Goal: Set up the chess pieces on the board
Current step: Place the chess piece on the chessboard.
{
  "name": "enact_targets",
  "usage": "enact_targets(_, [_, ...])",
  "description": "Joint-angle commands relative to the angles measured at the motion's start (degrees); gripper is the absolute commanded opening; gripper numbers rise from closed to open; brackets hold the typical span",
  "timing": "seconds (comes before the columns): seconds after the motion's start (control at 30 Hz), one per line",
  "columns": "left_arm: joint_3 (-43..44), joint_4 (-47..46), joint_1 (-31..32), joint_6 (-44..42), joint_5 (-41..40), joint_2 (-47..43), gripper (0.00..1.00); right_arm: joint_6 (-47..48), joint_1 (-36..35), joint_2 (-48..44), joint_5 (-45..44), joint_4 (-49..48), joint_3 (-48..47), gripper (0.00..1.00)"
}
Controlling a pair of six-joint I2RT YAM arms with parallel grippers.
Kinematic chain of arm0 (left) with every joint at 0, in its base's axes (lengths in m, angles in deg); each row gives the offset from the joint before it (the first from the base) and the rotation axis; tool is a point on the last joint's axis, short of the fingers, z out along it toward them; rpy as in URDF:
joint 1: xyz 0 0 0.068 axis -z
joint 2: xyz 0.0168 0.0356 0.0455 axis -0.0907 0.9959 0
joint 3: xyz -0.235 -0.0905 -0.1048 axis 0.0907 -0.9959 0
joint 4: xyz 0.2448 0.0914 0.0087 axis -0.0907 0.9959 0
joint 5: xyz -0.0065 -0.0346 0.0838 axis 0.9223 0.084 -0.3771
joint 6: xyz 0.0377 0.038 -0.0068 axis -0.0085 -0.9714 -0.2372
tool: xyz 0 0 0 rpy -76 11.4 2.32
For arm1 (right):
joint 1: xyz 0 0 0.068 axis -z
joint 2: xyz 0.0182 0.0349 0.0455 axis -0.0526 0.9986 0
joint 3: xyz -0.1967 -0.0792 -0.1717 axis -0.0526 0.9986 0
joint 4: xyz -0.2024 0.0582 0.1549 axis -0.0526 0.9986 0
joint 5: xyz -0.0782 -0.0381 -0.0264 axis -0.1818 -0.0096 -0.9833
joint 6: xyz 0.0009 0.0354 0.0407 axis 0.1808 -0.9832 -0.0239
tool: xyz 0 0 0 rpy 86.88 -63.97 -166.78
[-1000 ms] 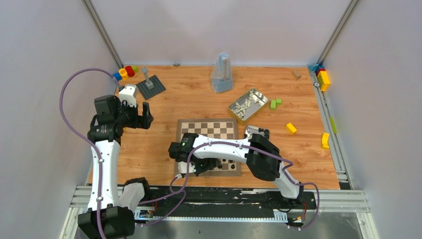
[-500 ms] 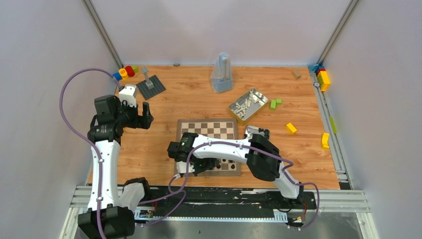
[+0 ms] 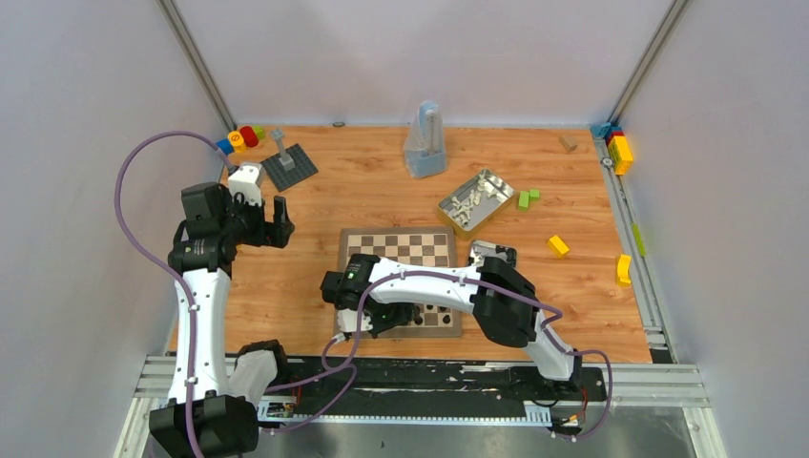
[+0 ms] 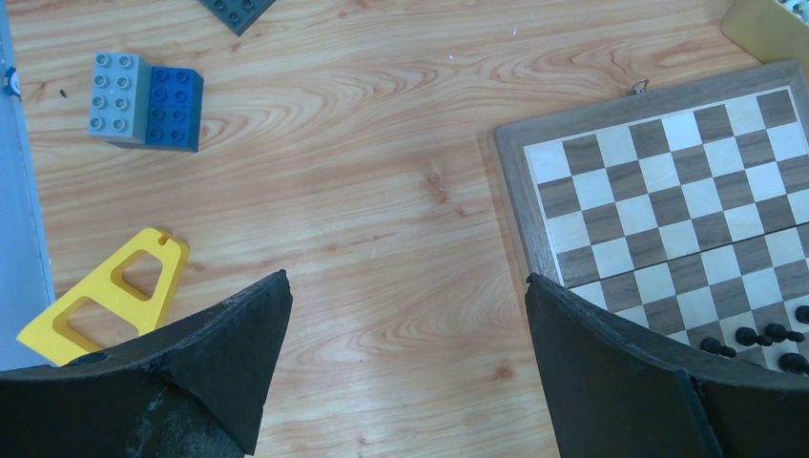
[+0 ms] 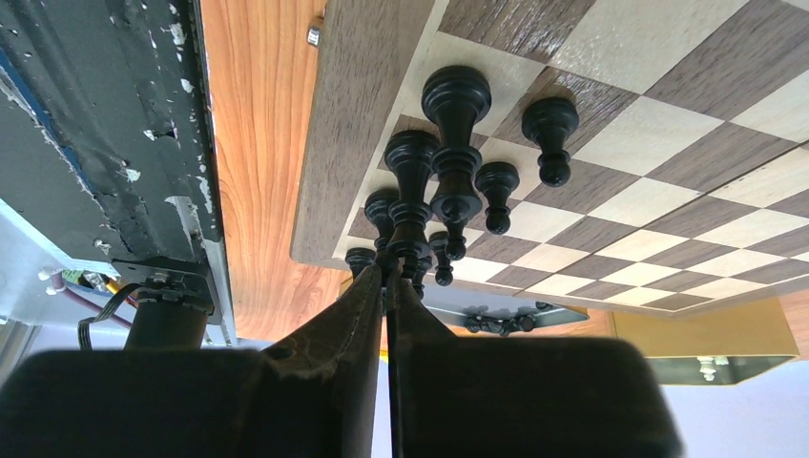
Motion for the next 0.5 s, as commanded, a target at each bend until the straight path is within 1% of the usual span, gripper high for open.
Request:
enact_targets(0.0, [0.1,-1.2,-0.5,-0.6,0.9,-0.8,1.00,-0.4,-0.4,0.3,0.2,-0.2,-1.5,0.08])
enact_targets(0.47, [-0.1,-1.3,-0.5,-0.9,0.9,-0.8,1.00,-0.4,-0.3,0.0,-0.9,-1.2,-0.6,0.16])
